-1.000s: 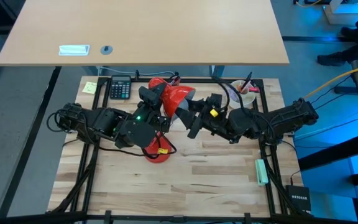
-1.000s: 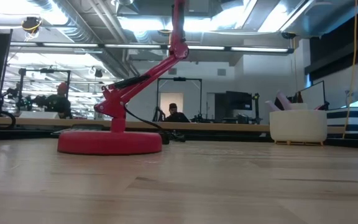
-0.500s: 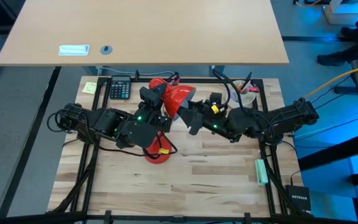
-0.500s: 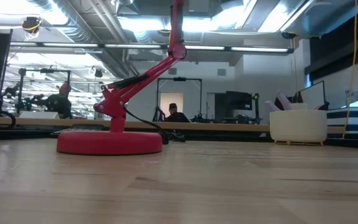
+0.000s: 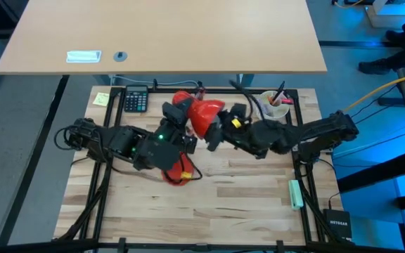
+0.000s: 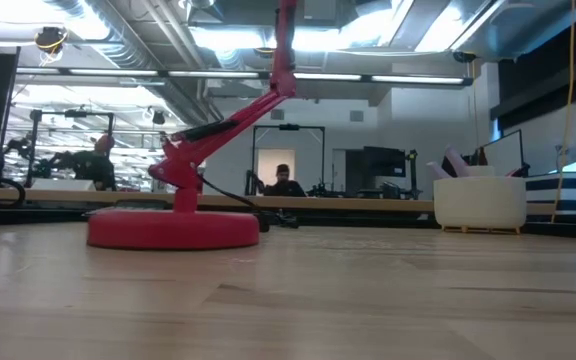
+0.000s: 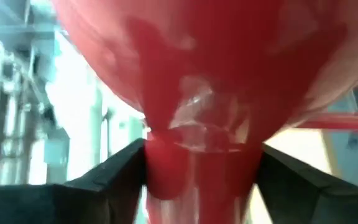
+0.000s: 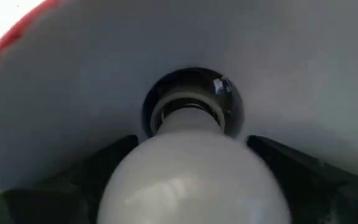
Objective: Screw lightbulb
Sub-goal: Insert the light bulb into the lamp
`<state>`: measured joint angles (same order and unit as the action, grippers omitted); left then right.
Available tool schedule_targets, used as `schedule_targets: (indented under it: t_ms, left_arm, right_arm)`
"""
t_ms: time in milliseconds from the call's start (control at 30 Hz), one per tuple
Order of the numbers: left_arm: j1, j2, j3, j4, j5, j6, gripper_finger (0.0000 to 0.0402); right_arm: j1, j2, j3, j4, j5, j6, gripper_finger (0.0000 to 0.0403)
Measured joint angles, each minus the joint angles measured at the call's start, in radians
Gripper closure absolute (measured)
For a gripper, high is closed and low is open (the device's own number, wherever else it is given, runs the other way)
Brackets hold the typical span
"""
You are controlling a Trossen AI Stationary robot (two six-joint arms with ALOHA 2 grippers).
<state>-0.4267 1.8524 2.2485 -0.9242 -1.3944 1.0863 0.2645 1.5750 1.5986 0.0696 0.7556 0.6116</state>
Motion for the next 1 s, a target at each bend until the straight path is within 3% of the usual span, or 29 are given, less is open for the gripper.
schedule_targets:
  t_ms: [167,467,767,1000]
  left_arm:
    - [0.000,-0.005,0.000,-0.009,0.009,-0.004,0.0151]
    - [0.005,-0.042,-0.001,-0.021,0.023,-0.062,0.0151]
    - [0.033,-0.119,-0.001,-0.142,0.113,-0.320,0.0151]
    - [0.067,-0.127,0.003,-0.260,0.120,-0.445,0.0151]
  right_arm:
    - [0.000,-0.002,-0.001,-0.013,0.003,-0.086,0.0045]
    - [0.001,-0.001,-0.001,0.028,-0.007,-0.213,0.0069]
    - [0.001,0.001,-0.002,0.112,-0.042,-0.310,0.0081]
    - [0.001,-0.001,-0.003,0.152,-0.041,-0.387,0.0081]
